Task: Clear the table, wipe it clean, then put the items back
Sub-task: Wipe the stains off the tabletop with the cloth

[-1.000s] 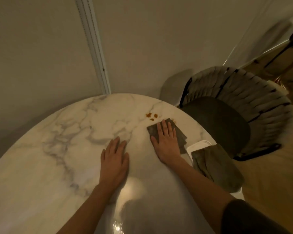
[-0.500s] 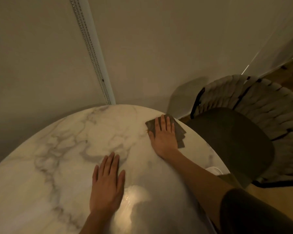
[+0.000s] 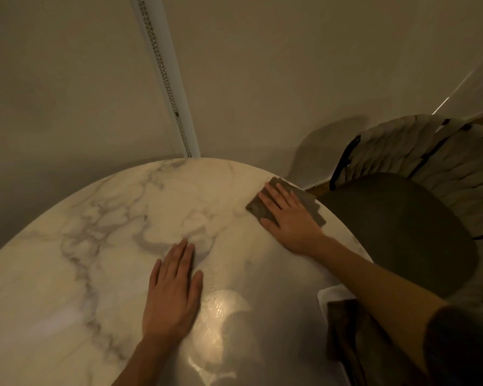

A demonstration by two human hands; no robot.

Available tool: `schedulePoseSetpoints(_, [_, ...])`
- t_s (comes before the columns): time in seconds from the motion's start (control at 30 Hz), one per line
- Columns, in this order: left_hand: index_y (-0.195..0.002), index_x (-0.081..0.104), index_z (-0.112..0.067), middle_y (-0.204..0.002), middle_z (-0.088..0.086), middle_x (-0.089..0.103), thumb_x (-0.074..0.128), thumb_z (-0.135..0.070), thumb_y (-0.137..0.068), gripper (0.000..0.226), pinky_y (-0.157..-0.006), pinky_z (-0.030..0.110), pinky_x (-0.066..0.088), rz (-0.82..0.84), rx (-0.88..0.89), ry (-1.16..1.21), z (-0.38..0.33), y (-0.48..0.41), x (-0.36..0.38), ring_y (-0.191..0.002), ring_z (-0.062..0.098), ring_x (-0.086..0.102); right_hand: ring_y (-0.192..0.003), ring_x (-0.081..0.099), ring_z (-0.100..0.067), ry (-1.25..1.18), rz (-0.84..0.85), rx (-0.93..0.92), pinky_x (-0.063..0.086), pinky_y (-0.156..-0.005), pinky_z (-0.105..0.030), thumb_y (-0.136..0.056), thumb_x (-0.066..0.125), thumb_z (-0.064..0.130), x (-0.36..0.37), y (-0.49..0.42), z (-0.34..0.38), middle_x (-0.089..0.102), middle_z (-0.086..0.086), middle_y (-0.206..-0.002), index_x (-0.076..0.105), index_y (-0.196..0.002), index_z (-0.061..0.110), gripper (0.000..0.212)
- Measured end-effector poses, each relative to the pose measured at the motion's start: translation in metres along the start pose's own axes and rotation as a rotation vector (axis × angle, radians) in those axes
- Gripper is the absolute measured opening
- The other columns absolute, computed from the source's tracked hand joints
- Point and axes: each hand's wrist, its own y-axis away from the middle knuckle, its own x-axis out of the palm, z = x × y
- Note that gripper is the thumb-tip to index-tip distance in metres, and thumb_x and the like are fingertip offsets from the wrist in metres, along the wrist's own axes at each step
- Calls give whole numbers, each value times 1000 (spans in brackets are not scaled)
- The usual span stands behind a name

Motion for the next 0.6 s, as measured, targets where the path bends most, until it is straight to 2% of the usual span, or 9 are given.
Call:
schedulePoseSetpoints(0.07, [-148,35,-20,-155,-3,32,26,-42,-97,57,-117,36,15,1,3,-3,0,0,1,-144,11,24,-150,-14,-23,-11,33,-34,-5,-122,-44,-97,16,56,8,12,27,-6,-5,-164,3,-156,20,70])
schedulePoseSetpoints(0.13, [-148,35,-20,-155,-4,32,26,-42,-97,57,-117,37,16,5,-3,-9,-1,0,0,-144,11,25,-148,-21,-20,-8,109,-254,-14,-120,-41,-100,24,53,13,46,46,-14,-1,-163,0,-156,23,68])
schedulePoseSetpoints(0.2, [-148,36,-20,-155,-3,31,27,-42,-97,56,-117,37,16,20,-6,-20,0,0,0,-144,11,24,-147,-23,-14,3,155,-388,-17,-118,-36,-100,27,55,8,60,25,-16,4,-163,-2,-156,29,68])
schedulePoseSetpoints(0.27, [-147,37,-19,-155,-2,32,27,-42,-97,56,-117,37,16,24,-9,-25,-1,0,-2,-144,12,25,-148,-21,-14,5,139,-293,-10,-122,-40,-99,25,57,1,52,-6,-15,4,-163,-3,-155,30,68])
schedulePoseSetpoints(0.37, [-146,40,-18,-155,-2,33,27,-41,-97,55,-117,36,16,19,-12,-18,-3,-1,-2,-143,13,26,-148,-22,-18,21,87,-15,-1,-123,-47,-93,5,65,1,55,-26,-18,0,-161,-10,-153,27,72])
schedulePoseSetpoints(0.43, [-145,41,-18,-155,-3,33,27,-41,-97,56,-117,37,16,9,-16,-12,-2,0,-1,-143,13,27,-146,-28,-17,39,118,-75,-11,-121,-42,-92,1,64,3,67,-24,-24,0,-160,-14,-152,26,73])
schedulePoseSetpoints(0.5, [-145,40,-18,-156,-3,31,25,-43,-97,56,-117,38,17,17,-17,-1,-2,0,0,-143,14,26,-146,-27,-14,54,156,-237,-16,-119,-37,-97,13,61,-5,66,-38,-22,3,-161,-8,-155,27,70])
schedulePoseSetpoints(0.57, [-146,38,-19,-157,-3,29,23,-43,-97,57,-117,38,16,25,-21,-9,-2,0,0,-144,14,24,-149,-17,-16,62,128,-247,-6,-123,-41,-99,19,58,-9,42,-51,-11,2,-164,3,-156,26,67])
schedulePoseSetpoints(0.6, [-147,37,-19,-157,-3,28,22,-44,-97,58,-118,38,15,26,-21,-9,-2,0,0,-145,14,24,-150,-12,-18,51,92,-163,1,-123,-45,-98,17,58,-9,27,-49,-5,0,-165,6,-157,25,68])
